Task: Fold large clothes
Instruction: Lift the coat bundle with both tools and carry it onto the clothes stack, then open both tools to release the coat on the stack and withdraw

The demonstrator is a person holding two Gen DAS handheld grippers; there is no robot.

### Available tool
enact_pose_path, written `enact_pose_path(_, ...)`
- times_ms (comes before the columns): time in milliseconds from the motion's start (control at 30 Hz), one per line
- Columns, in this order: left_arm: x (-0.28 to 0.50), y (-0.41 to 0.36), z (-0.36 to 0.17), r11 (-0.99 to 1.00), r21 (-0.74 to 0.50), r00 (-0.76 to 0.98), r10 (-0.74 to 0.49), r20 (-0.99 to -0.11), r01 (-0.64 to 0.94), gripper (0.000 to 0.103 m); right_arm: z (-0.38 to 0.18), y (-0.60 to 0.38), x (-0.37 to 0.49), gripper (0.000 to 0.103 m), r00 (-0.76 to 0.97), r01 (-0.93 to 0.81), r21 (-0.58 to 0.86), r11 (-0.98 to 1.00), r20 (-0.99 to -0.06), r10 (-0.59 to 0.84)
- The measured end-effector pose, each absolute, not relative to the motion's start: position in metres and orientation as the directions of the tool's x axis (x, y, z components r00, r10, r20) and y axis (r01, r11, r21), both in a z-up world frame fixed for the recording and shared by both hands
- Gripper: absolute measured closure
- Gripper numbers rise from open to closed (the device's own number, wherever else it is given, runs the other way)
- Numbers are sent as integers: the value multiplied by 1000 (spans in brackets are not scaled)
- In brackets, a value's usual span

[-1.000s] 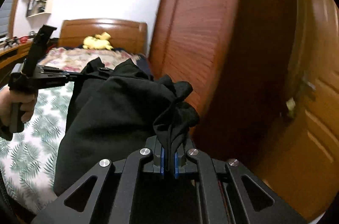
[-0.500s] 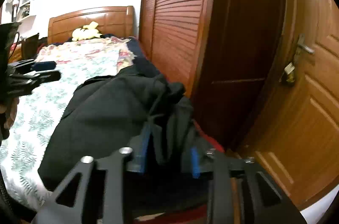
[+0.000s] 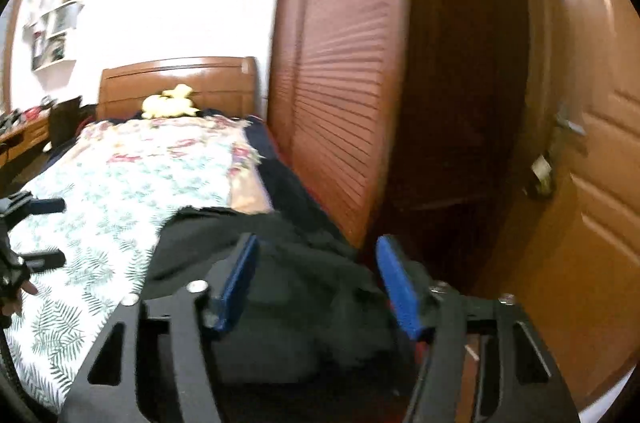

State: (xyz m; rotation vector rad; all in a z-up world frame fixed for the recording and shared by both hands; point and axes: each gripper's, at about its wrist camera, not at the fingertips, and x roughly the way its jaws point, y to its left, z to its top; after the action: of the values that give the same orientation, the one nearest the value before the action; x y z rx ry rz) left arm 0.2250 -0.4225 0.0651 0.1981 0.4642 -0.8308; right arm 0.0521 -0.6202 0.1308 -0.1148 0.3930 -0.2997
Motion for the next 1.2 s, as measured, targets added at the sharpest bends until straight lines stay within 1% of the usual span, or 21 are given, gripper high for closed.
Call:
enact_pose_path(100, 217, -411, 62, 680, -1, 599, -648, -471, 734, 1, 126, -607, 64, 45, 884, 180, -178, 967, -402, -239)
enact_pose_path(200, 209, -394, 63, 696, -15, 616, -644, -455, 718, 1, 112, -611, 82, 45, 842, 156, -203, 967, -484, -238)
enact_pose_path(267, 203, -383, 63, 707, -24, 625, -640, -446, 707, 1, 101, -633, 87, 45, 801, 192, -181, 965, -538, -261)
enact_pose_path(333, 198, -373, 65, 710, -35, 625, -641, -446, 704, 1, 93, -655, 88, 45, 785, 223, -154, 963, -557, -271)
enact_pose_path(400, 196, -362, 65, 718, -39, 630, -634, -450, 695, 1, 80, -671, 87, 45, 757, 238, -137, 962, -594, -272)
enact_pose_path(500, 193, -344, 65, 732, -38, 641, -619, -455, 680, 1, 73, -688, 81, 45, 750, 266, -77, 961, -610, -256)
enact_pose_path(667, 191, -316, 63, 768, -27, 674, -578, -460, 640, 1, 81, -691, 65, 45, 763, 299, -44, 953, -588, -267)
enact_pose_path(800, 188, -292, 61, 801, -21, 703, -538, -465, 599, 1, 93, -673, 54, 44, 791, 328, -66, 943, -527, -311)
enact_pose_path(900, 184, -275, 58, 821, -4, 725, -507, -467, 571, 1, 105, -658, 40, 39, 784, 370, -114, 922, -494, -375)
enact_pose_path(1033, 176, -248, 55, 843, -9, 743, -478, -469, 537, 1, 127, -622, 26, 33, 806, 363, -154, 919, -444, -392)
enact_pose_path(1200, 158, -208, 51, 876, -4, 773, -427, -469, 482, 1, 131, -564, 24, 23, 846, 285, -145, 947, -425, -320)
